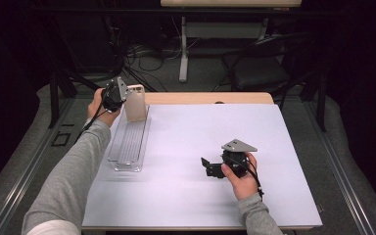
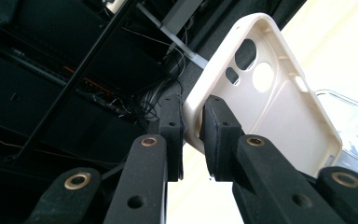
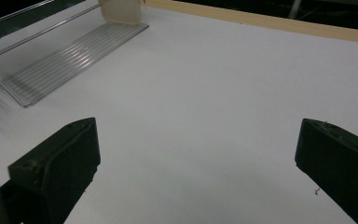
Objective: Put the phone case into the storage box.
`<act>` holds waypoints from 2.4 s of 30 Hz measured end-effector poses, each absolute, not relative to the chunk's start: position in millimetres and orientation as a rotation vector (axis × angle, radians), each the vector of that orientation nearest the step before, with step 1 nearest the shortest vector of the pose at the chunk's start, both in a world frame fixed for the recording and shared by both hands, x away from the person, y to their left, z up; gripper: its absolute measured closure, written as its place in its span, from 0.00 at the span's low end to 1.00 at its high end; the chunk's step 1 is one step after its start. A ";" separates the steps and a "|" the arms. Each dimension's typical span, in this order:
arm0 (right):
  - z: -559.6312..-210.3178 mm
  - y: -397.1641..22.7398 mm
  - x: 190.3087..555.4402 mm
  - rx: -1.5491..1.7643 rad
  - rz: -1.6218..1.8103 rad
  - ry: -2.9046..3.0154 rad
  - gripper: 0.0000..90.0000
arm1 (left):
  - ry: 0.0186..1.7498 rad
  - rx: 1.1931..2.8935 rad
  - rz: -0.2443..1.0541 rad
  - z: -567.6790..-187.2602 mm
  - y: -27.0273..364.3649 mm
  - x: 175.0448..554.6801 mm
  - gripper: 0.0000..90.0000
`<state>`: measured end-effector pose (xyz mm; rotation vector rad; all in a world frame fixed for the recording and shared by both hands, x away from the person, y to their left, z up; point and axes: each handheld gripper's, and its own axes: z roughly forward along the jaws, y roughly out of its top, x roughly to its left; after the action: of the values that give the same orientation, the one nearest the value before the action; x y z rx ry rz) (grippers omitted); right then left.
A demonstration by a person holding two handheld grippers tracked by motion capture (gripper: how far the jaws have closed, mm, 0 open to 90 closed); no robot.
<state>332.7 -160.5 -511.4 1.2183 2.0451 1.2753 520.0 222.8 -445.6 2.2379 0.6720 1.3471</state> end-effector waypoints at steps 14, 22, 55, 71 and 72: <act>-512.2 -159.2 332.4 1.220 1.271 2.053 0.00 | 0.583 2.278 1.389 -447.9 226.8 523.0 0.88; -513.2 -158.7 332.9 1.222 1.267 2.052 0.00 | 0.528 2.311 1.411 -448.5 229.7 523.8 0.88; -516.7 -158.2 333.7 1.228 1.253 2.059 0.00 | 0.491 2.291 1.477 -449.9 236.7 530.4 0.78; -516.8 -157.9 333.7 1.224 1.252 2.061 0.00 | 0.541 2.262 1.445 -449.7 237.1 529.6 0.56; -516.8 -157.8 333.7 1.224 1.253 2.061 0.00 | 0.546 2.259 1.443 -449.9 237.0 529.4 0.56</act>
<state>333.7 -157.8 -516.8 1.2235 2.0613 1.2525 529.4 237.0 -449.9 2.2585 0.5458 1.4428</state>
